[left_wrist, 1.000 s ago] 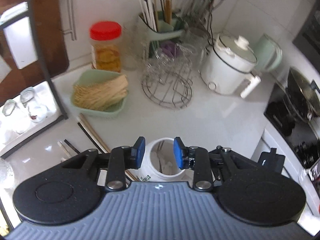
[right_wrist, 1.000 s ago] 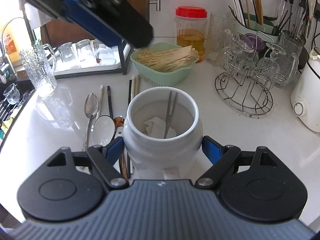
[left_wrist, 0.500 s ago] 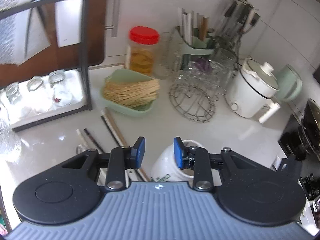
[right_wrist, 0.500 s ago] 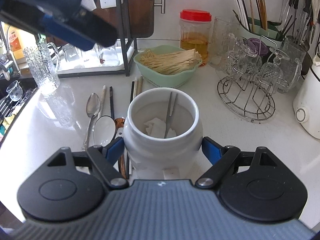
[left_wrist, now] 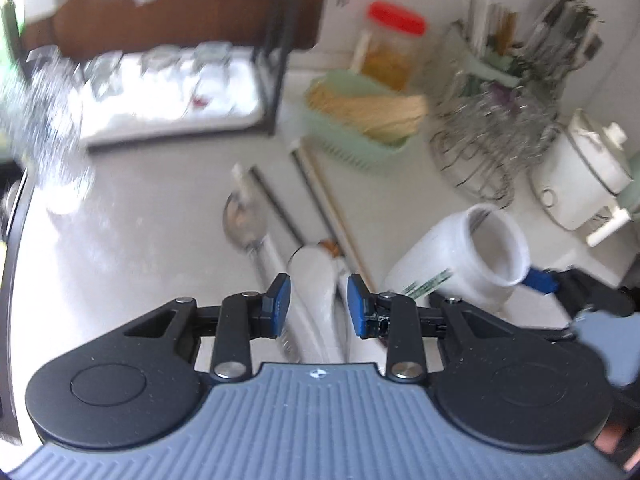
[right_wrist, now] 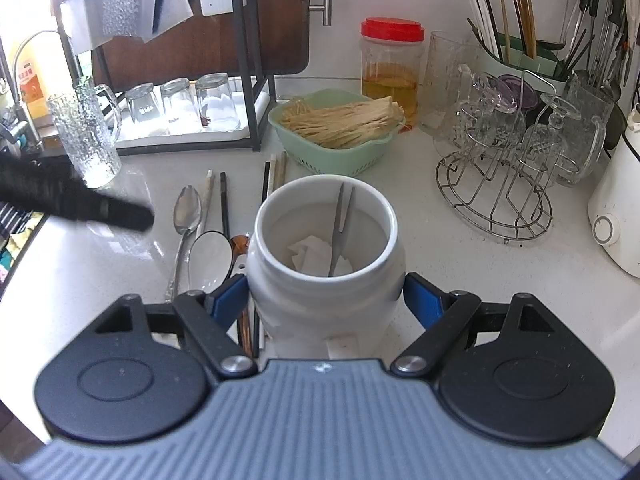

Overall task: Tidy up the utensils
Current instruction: 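Move the left gripper back to the steel spoon on the counter, then close the left gripper on the steel spoon's neck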

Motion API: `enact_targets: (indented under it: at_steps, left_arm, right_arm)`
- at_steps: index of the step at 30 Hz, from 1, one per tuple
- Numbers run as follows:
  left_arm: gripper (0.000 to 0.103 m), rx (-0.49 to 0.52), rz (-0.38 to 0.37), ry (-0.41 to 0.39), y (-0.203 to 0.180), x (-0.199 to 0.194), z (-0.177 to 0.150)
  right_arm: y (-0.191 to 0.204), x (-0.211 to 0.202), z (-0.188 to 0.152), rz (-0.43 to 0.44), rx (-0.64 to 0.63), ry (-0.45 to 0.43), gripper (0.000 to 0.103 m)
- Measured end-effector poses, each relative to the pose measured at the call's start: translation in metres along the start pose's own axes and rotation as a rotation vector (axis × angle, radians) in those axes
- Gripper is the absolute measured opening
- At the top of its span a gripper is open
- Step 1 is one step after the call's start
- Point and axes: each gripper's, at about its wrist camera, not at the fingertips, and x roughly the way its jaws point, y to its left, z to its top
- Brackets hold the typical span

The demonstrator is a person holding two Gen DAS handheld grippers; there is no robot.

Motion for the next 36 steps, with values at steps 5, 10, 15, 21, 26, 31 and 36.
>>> enact_targets:
  at_steps: [5, 10, 15, 21, 26, 31, 36]
  left_arm:
    - [0.036, -0.050, 0.048, 0.012, 0.022, 0.017, -0.005]
    - [0.040, -0.071, 0.071, 0.010, 0.039, 0.039, 0.003]
    - [0.046, -0.080, 0.117, 0.023, 0.041, 0.065, 0.017]
    - [0.053, -0.076, 0.126, 0.007, 0.041, 0.086, 0.028]
    - [0.053, -0.058, 0.126, -0.017, 0.040, 0.099, 0.034]
    - [0.053, -0.042, 0.136, -0.031, 0.037, 0.107, 0.038]
    - [0.052, -0.029, 0.139, -0.032, 0.039, 0.111, 0.038]
  right_arm:
    - [0.000, 0.001, 0.001, 0.001, -0.006, 0.008, 0.087]
    - [0.001, 0.001, 0.003, -0.006, 0.000, 0.024, 0.087]
    - [0.002, 0.000, 0.001, -0.012, 0.002, 0.021, 0.087]
    - [0.003, -0.001, 0.000, -0.020, 0.011, 0.016, 0.087]
    - [0.002, -0.001, -0.001, -0.020, 0.009, 0.006, 0.087]
    - [0.002, -0.001, 0.000, -0.020, 0.013, 0.009, 0.087]
    - [0.002, -0.001, -0.001, -0.022, 0.013, 0.006, 0.087]
